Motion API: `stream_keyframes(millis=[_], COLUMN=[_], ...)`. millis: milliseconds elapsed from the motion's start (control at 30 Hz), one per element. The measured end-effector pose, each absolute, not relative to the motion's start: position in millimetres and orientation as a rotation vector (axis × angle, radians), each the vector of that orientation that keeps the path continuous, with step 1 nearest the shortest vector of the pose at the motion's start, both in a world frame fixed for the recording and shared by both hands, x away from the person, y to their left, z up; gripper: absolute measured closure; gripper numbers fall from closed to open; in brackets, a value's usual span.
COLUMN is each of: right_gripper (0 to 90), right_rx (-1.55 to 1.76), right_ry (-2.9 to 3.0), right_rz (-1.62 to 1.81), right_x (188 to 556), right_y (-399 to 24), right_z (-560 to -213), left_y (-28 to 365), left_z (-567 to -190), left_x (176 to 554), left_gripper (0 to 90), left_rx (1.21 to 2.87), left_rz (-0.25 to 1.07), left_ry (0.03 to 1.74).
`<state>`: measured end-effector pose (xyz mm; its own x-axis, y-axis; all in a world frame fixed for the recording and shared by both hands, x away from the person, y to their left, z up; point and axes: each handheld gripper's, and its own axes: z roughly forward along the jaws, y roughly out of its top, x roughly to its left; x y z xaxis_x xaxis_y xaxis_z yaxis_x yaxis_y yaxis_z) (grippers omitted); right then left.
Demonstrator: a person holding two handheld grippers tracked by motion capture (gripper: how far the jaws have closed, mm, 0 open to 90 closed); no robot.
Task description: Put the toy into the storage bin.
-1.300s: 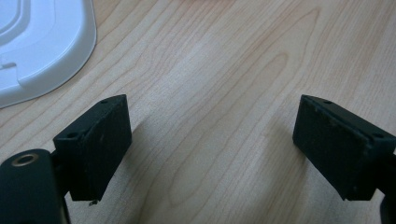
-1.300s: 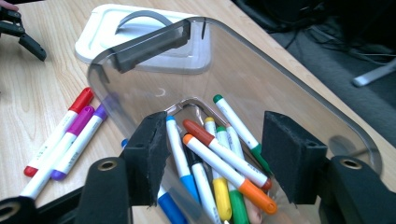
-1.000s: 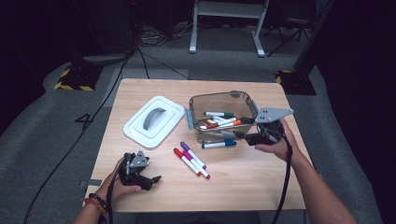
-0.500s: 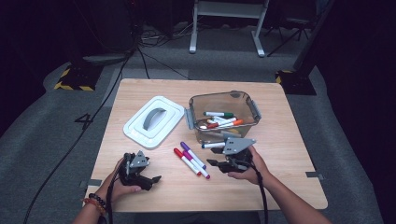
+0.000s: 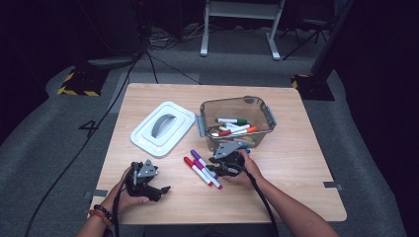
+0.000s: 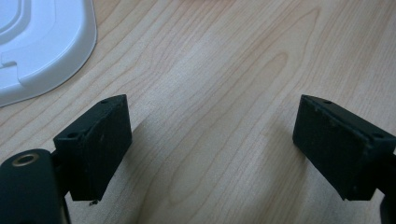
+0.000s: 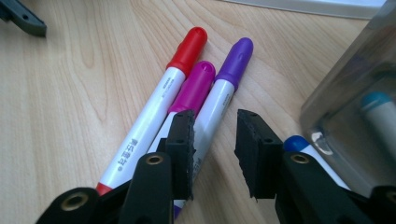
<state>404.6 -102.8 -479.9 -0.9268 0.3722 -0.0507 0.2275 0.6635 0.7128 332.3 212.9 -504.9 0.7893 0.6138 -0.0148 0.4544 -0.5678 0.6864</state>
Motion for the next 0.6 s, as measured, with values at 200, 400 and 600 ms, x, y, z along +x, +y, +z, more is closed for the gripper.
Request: stream_keyframes(millis=[200, 400, 600], right_gripper=[67.2, 63.3, 65.7], right_rx=[0.506, 0.503, 0.521], right_ry=[2.69, 2.677, 2.693], right_rz=[1.114, 1.121, 1.083], right_x=[407, 405, 410], right_y=[-101, -97, -90], right_z=[-480, -478, -484], left_y=[213, 213, 213], left_z=[-505, -505, -505], left_x=[332, 332, 332], left_gripper=[12.1, 12.1, 12.1], left_rx=[2.273, 2.273, 2.272], left_rz=[0.294, 0.294, 0.294], left_ry=[0.787, 0.788, 0.787])
